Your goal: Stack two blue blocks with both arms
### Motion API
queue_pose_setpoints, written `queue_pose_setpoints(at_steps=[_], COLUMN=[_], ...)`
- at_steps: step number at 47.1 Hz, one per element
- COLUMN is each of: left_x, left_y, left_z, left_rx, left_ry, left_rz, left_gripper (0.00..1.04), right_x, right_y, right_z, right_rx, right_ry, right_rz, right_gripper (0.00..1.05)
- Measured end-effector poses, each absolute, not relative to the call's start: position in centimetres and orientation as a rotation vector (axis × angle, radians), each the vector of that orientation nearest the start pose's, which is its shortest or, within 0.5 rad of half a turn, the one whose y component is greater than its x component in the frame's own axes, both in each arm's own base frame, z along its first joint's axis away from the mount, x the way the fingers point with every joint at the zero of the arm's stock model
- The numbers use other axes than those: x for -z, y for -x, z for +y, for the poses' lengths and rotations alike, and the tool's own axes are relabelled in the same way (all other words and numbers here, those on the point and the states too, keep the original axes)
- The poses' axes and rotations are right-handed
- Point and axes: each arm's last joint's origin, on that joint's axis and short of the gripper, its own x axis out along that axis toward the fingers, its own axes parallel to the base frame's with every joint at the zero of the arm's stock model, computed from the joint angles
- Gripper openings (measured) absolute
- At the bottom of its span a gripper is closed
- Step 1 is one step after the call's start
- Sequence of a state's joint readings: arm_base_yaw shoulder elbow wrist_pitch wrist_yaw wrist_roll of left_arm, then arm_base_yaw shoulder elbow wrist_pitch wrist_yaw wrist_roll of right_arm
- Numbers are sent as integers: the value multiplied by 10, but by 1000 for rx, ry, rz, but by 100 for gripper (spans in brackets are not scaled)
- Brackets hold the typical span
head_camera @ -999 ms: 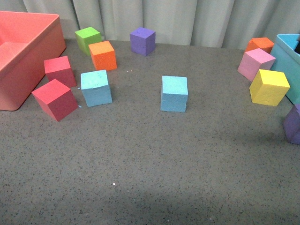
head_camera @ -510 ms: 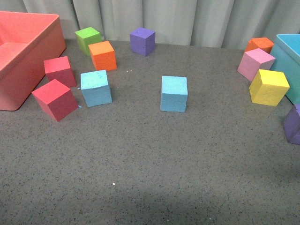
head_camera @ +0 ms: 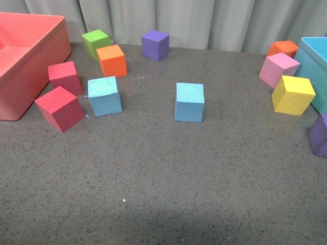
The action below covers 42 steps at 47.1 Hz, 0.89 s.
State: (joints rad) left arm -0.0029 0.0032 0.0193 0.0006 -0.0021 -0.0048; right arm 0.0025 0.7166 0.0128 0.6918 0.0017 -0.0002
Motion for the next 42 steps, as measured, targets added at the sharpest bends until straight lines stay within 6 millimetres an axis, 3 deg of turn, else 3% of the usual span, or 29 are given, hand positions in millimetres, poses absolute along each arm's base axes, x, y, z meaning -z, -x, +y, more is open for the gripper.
queue_pose_setpoints(at_steps=[42], left_x=[-170], left_y=[-97], left_z=[0], left_rx=[1], left_ry=[5], left_rz=[-17], left_gripper=[98], right_x=[-168], right_y=[-112], right_z=[0], right_rx=[-1], right_ry=[0], right_rz=[-7], right_gripper=[1])
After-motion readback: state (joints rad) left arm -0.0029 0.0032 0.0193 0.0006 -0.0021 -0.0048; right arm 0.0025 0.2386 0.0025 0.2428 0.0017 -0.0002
